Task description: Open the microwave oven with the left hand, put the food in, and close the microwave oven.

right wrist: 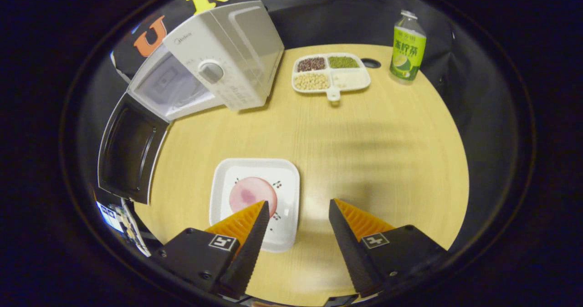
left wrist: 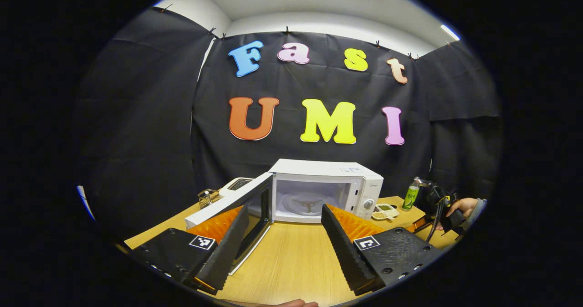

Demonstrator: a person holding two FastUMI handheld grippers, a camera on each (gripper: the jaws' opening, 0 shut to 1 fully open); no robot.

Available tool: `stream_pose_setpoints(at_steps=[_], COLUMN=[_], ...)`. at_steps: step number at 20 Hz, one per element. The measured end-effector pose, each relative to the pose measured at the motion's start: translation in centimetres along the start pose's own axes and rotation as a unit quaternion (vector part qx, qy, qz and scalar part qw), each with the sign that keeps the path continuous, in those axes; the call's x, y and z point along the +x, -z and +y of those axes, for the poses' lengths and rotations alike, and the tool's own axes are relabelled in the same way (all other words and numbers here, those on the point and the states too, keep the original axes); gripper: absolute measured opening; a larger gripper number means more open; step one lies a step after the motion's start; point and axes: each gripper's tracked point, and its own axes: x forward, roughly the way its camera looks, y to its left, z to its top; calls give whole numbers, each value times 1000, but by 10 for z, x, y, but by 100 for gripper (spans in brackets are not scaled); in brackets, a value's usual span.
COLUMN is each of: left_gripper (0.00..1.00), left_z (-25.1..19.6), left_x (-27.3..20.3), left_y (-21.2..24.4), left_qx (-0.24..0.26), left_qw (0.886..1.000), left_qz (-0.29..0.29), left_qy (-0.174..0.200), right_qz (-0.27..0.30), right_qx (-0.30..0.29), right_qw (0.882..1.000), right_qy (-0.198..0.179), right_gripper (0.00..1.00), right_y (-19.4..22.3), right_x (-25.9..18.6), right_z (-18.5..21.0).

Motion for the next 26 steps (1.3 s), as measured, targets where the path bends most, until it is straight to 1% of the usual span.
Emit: stream_pose_setpoints(at_steps=[1,3,4,5,6,7,8,9,10,11,12,13,14,15,16,17,18,19,20,21,23,24,25,26], left_gripper=[94,94,94,94,94,94,94,94,94,94,94,94,94,94,94,94,94,94,94,94,94,94,94,94], left_z=[0,2,4,8,9,12,15,18,21,23,22,23,23,21,20,17,16,16,16,15,11,13,16,19], left_x=[0,3,6,6,7,5,4,3,3,3,4,3,3,3,3,3,4,3,2,0,-7,-8,-11,-13], left_y=[1,3,4,6,7,7,6,6,6,6,7,7,6,4,5,6,8,9,9,10,7,4,3,1], left_qx=[1,5,6,7,6,5,6,9,11,14,16,17,17,16,13,12,13,16,17,18,18,19,19,18], left_qw=[1000,1000,1000,1000,1000,1000,1000,1000,1000,999,999,999,999,999,999,999,999,999,999,999,999,999,999,999], left_qz=[1,1,3,8,10,10,8,6,6,7,9,11,9,6,4,6,7,8,9,10,7,3,-1,-4], left_qy=[0,-3,-8,-13,-15,-16,-18,-22,-28,-32,-34,-35,-36,-37,-35,-33,-34,-37,-39,-38,-34,-34,-37,-40], right_qz=[17,40,51,58,73,87,89,90,96,105,114,116,116,115,112,107,103,102,104,109,103,99,94,90], right_qx=[5,6,9,10,10,12,4,-7,-13,-14,-9,-17,-15,-12,-11,-10,-4,4,15,18,33,42,48,52], right_qw=[1000,999,999,998,997,996,996,996,995,994,992,992,991,991,991,991,990,989,988,985,984,982,981,981], right_qy=[-8,-5,-2,-8,-14,-17,-13,-15,-19,-31,-50,-51,-59,-66,-75,-82,-91,-103,-116,-129,-144,-153,-160,-162], right_gripper=[70,63,70,58,66,64,60,58,34,29,17,10,14,9,0,7,5,0,4,4,4,0,4,4], right_y=[3,4,7,9,14,17,14,12,14,17,19,16,17,16,16,15,15,15,17,20,24,28,31,33], right_x=[6,16,19,22,24,24,25,26,25,28,24,25,28,27,29,30,30,30,30,28,29,25,19,14], right_z=[2,0,-1,3,5,7,7,9,10,10,9,5,3,1,2,3,4,4,5,5,2,2,3,2])
